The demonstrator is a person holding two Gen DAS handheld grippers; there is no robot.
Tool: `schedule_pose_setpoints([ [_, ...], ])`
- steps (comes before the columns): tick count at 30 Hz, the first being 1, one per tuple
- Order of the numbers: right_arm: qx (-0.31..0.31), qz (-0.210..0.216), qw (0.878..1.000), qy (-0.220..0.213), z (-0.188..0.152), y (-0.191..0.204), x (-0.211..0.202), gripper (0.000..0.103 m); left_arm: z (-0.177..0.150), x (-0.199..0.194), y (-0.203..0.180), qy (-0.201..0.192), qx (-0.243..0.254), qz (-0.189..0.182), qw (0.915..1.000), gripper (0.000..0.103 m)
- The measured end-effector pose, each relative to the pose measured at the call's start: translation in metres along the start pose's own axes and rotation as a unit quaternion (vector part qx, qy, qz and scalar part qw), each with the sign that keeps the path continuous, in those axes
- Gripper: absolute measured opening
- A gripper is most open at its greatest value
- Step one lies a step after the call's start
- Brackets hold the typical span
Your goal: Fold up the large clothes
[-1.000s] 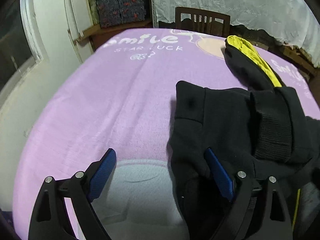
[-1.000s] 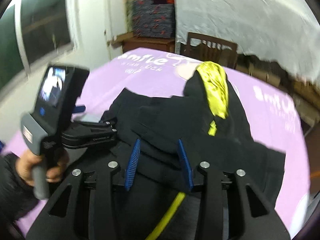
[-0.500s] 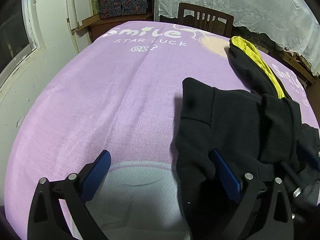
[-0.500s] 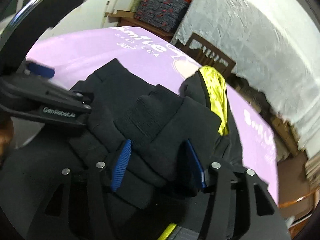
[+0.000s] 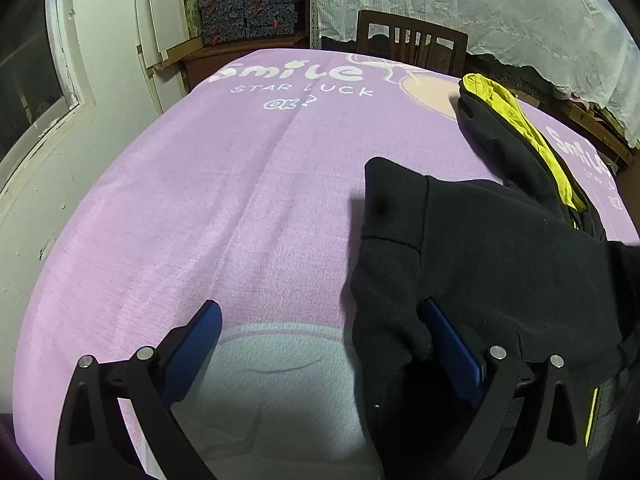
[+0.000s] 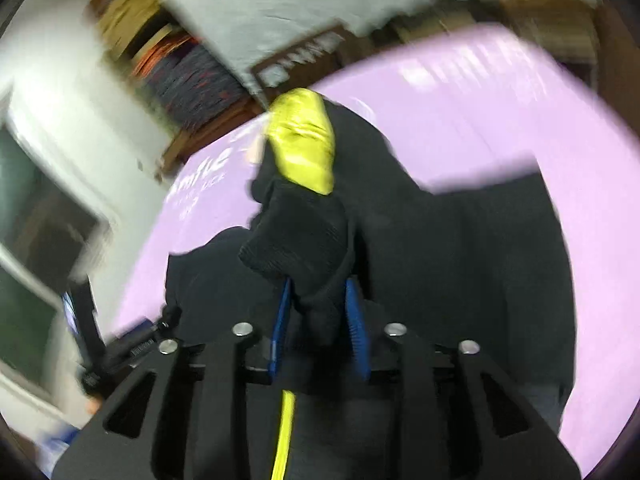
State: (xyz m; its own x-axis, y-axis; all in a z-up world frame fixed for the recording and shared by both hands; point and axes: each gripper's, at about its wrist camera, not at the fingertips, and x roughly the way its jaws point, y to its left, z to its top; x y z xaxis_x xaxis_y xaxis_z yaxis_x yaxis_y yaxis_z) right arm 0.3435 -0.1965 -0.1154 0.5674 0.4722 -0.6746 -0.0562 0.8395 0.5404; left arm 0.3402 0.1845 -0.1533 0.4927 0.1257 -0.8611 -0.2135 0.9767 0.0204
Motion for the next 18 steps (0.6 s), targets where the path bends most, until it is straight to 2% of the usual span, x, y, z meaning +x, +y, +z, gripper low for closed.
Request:
schedule_pose_setpoints([
  [1,0.036,0.012,0.999,-0.002,-0.002,-0.018,-0.001,0.049,0.000,0.000,0.000,-0.001,0.001,0.001,1.0000,0.100],
  [2,0.057,0.019,0.998,-0.004,-0.004,-0.029,-0.002,0.061,0.000,0.000,0.000,-0.002,0.001,0.001,1.0000,0.100],
  [5,0.098,0.050,0.994,-0.003,-0.008,-0.046,0.000,0.063,-0.001,0.000,0.000,-0.002,-0.001,-0.001,1.0000,0.100],
  [7,0.103,0.052,0.993,-0.005,-0.007,-0.044,0.003,0.063,-0.001,0.000,0.000,-0.002,-0.002,-0.001,1.0000,0.100],
  [8,0.095,0.045,0.994,-0.006,-0.007,-0.041,0.004,0.061,-0.001,0.000,0.000,-0.002,-0.002,-0.001,1.0000,0.100],
  [11,0.052,0.012,0.998,-0.018,-0.005,-0.027,0.005,0.008,-0.001,0.000,0.000,-0.002,-0.002,-0.002,1.0000,0.100],
  [15,0.022,0.003,0.999,-0.044,-0.005,-0.023,-0.009,0.008,-0.001,0.000,0.000,-0.003,0.001,0.001,1.0000,0.100],
  [18,0.010,-0.044,0.999,-0.014,-0.002,-0.028,0.003,0.008,-0.001,0.000,0.000,-0.004,0.002,0.002,1.0000,0.100],
])
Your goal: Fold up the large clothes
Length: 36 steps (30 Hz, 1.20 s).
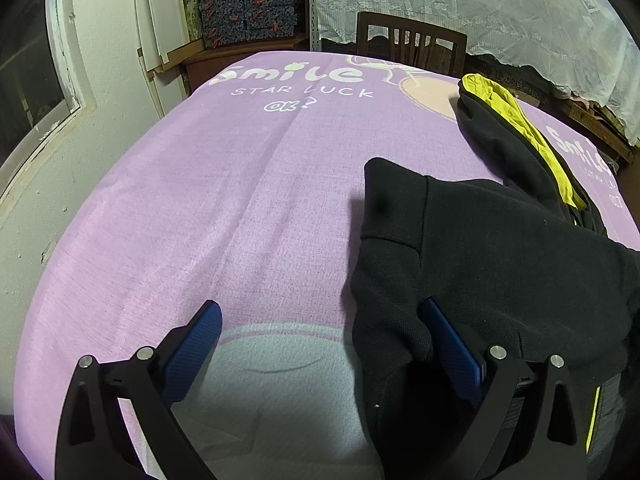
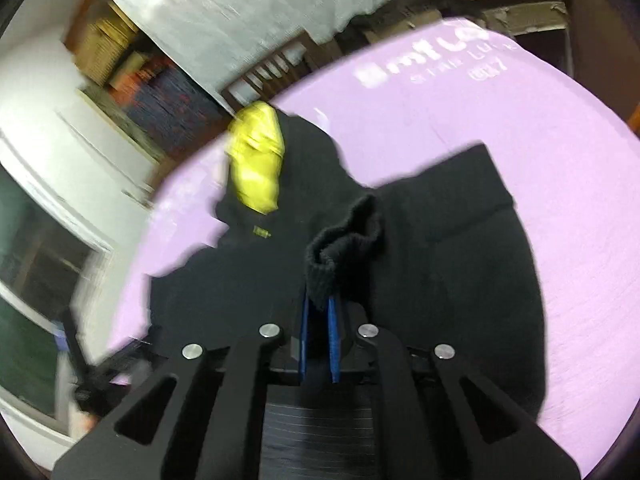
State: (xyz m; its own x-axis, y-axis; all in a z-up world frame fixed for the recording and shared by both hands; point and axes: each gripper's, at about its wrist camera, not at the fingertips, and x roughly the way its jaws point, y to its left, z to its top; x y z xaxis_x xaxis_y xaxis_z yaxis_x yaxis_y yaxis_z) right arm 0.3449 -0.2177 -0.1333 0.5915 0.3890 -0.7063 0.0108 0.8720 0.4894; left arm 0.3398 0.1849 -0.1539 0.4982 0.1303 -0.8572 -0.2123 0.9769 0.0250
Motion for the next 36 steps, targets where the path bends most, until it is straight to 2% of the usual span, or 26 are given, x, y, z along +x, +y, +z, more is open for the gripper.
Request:
schedule_pose_setpoints([
  [1,0.006,-0.015,1.000,0.023,-0.001,-0.006,0.010,0.009,0.000,0.000,-0.001,0.000,-0.001,0.000,1.0000,0.100],
  [4,0.020,-0.005,0.999,0.028,-0.001,-0.018,0.012,0.014,0.000,-0.001,0.000,0.001,-0.003,-0.003,1.0000,0.100],
  [6,0.014,-0.017,0.999,0.029,0.000,-0.016,0.007,0.023,0.000,-0.004,0.001,0.001,-0.006,-0.004,1.0000,0.100],
  [9,-0.006,-0.059,0.998,-0.012,0.003,-0.008,-0.014,0.026,0.002,-0.020,0.000,-0.023,-0.007,-0.013,0.9996,0.099],
  [12,-0.039,-0.063,0.996,-0.039,0.005,0.004,-0.026,0.026,0.005,-0.046,-0.013,-0.065,0.012,-0.038,0.9970,0.099],
  [14,-0.067,-0.058,0.996,-0.033,0.009,0.018,-0.024,0.026,0.008,-0.052,-0.032,-0.066,0.037,-0.054,0.9956,0.099],
  [18,-0.100,-0.048,0.994,-0.019,0.016,0.041,-0.005,0.026,0.015,-0.049,-0.076,-0.062,0.095,-0.053,0.9922,0.099],
  [21,-0.105,-0.025,0.994,-0.002,0.018,0.052,0.014,0.026,0.021,-0.039,-0.102,-0.049,0.115,-0.084,0.9886,0.099],
  [23,-0.102,0.002,0.995,0.018,0.018,0.055,0.027,0.026,0.026,-0.021,-0.114,-0.026,0.125,-0.103,0.9864,0.099],
  [24,-0.100,0.014,0.994,0.028,0.018,0.056,0.033,0.026,0.027,-0.011,-0.118,-0.014,0.129,-0.105,0.9859,0.099],
  [26,-0.090,0.042,0.993,0.060,0.020,0.050,0.047,0.026,0.029,0.012,-0.119,0.011,0.130,-0.087,0.9877,0.100],
  [27,-0.081,0.043,0.994,0.067,0.021,0.044,0.052,0.022,0.030,0.020,-0.115,0.019,0.129,-0.097,0.9867,0.100],
  [28,-0.072,0.045,0.994,0.070,0.023,0.036,0.054,0.020,0.031,0.022,-0.109,0.018,0.126,-0.117,0.9848,0.100],
  [30,-0.047,0.072,0.993,0.078,0.028,0.017,0.056,0.002,0.031,0.021,-0.103,0.015,0.135,-0.125,0.9828,0.098],
  [32,-0.014,0.083,0.993,0.080,0.034,-0.010,0.053,0.000,0.028,0.018,-0.101,0.009,0.151,-0.119,0.9813,0.096],
  [34,0.032,0.136,0.986,0.092,0.038,-0.040,0.049,0.000,0.027,0.015,-0.095,-0.002,0.158,-0.085,0.9837,0.096],
  [36,0.071,0.128,0.986,0.077,0.040,-0.070,0.036,0.000,0.028,0.011,-0.079,0.001,0.146,-0.084,0.9856,0.096],
])
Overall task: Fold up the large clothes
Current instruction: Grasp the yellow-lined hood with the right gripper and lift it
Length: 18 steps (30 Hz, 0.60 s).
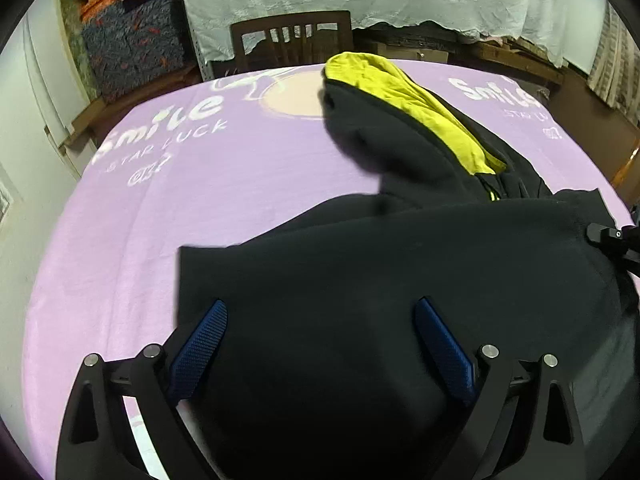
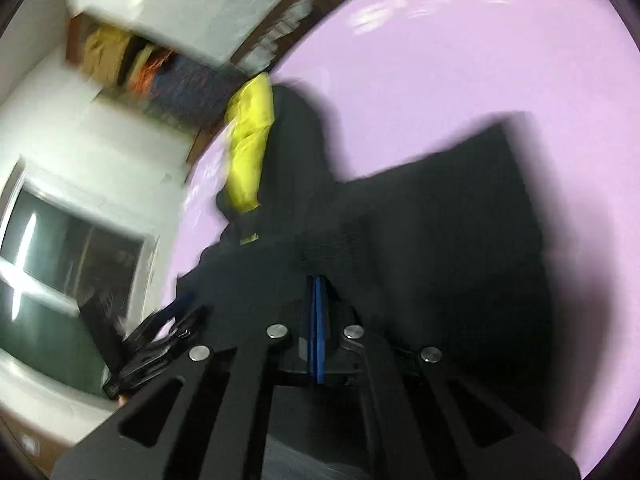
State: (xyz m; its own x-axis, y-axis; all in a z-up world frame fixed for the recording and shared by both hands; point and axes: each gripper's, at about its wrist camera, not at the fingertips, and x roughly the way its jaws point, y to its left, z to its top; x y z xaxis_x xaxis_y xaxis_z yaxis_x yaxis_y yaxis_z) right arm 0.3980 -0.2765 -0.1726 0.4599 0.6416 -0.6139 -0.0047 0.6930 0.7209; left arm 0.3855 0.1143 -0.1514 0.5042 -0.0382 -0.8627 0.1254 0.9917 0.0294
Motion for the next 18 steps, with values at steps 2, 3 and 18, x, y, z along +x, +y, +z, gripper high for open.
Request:
schedule_pose_setpoints([
  [2,0.019,-0.017,1.000,-0.016,0.001,-0.015,-0.018,0.000,-0.004,-0.011,0.011,0.004,-0.018,-0.004,0.9998,0.096],
  [3,0.026,-0.023,0.999,-0.025,0.001,-0.020,-0.027,0.001,-0.006,-0.018,0.013,0.002,-0.021,0.008,0.9997,0.096],
  [18,-0.083,-0.038,0.995,0.037,-0.074,0.061,0.000,0.022,-0.042,-0.029,-0.053,0.004,0.024,-0.016,0.9996,0.099],
])
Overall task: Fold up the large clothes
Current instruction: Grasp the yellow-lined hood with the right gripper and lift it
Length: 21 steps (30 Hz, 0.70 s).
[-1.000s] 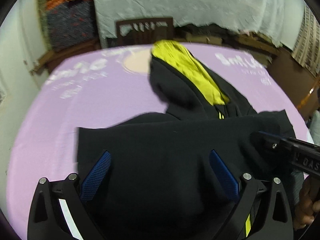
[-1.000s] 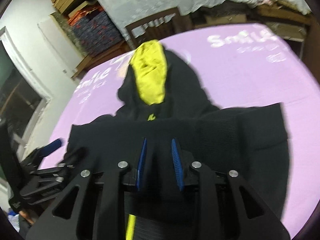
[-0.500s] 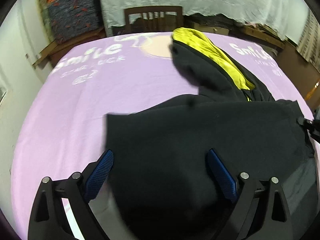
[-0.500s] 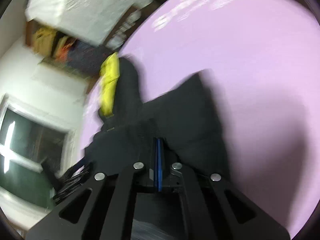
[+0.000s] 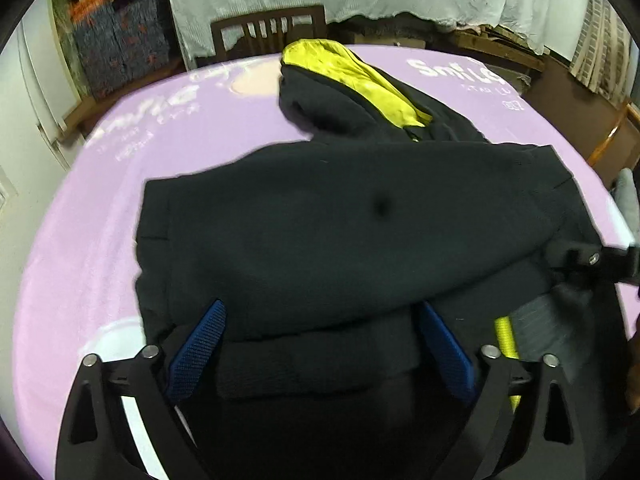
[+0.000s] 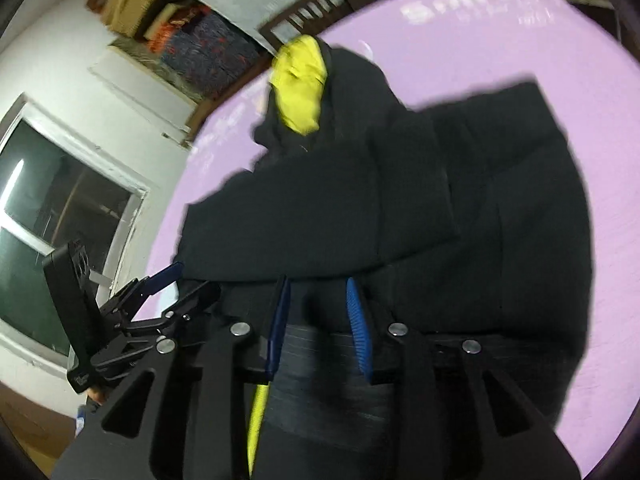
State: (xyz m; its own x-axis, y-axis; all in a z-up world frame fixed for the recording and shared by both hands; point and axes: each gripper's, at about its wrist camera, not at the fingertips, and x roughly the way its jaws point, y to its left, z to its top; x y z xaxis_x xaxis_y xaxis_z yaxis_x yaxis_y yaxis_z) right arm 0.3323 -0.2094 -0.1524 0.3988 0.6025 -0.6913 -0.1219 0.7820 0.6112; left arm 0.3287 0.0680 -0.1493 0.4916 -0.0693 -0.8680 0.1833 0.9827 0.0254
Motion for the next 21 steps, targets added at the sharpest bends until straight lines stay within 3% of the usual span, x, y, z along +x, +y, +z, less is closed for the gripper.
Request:
schedule_pose_setpoints([
  [2,0.014,0.017,1.000,-0.002,0.000,-0.014,-0.001,0.012,-0.003,0.000,0.010,0.003,-0.002,-0.005,1.0000,0.099],
  [6,0.050,0.031,0.998,-0.012,0.002,-0.051,-0.028,0.000,-0.021,-0.008,0.028,0.001,0.001,-0.002,1.0000,0.100],
  [7,0.061,0.015,0.998,-0.019,0.000,-0.063,-0.036,0.000,-0.026,-0.009,0.037,0.008,-0.014,0.004,0.9999,0.100],
  [9,0.085,0.027,0.996,-0.024,-0.006,-0.085,-0.049,0.000,-0.034,-0.020,0.050,0.008,-0.041,-0.018,0.9990,0.100],
  [11,0.122,0.052,0.991,-0.021,-0.010,-0.101,-0.060,0.000,-0.032,-0.035,0.058,0.000,-0.058,-0.002,0.9983,0.100],
  [13,0.108,-0.002,0.994,-0.031,-0.006,-0.091,-0.072,0.003,-0.023,-0.048,0.057,-0.025,-0.051,0.015,0.9983,0.100],
  [15,0.074,-0.036,0.996,-0.040,0.004,-0.069,-0.078,0.027,-0.010,-0.055,0.055,-0.047,-0.052,0.019,0.9974,0.100],
  [17,0.035,-0.051,0.996,-0.059,0.025,-0.034,-0.081,0.037,0.002,-0.054,0.049,-0.058,-0.054,0.012,0.9968,0.100],
  [21,-0.028,-0.057,0.995,-0.081,0.075,0.025,-0.068,0.044,0.021,-0.023,0.037,-0.051,-0.063,0.013,0.9966,0.100],
])
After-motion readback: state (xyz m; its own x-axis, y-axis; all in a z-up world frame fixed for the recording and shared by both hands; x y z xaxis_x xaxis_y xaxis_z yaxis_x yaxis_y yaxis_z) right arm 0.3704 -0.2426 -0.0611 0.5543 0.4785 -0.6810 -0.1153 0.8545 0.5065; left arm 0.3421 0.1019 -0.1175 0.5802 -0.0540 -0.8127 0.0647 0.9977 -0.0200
